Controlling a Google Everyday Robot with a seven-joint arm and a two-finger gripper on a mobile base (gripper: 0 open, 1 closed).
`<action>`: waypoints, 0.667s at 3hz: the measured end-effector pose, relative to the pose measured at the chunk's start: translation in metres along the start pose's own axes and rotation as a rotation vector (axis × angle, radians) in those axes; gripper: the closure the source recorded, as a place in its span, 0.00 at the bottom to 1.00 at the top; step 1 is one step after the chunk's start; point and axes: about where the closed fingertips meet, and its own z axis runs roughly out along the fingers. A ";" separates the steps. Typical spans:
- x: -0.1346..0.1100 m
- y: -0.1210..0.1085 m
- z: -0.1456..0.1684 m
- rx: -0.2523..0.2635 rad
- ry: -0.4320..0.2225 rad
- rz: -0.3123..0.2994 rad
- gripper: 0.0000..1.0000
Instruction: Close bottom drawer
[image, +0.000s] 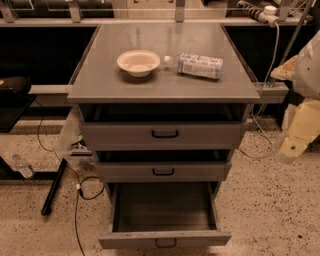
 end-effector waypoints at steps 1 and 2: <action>0.014 0.023 0.038 -0.042 -0.067 -0.026 0.00; 0.036 0.045 0.091 -0.052 -0.144 -0.050 0.19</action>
Offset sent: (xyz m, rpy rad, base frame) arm -0.0312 -0.0214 -0.1845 0.2193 -0.0338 0.1337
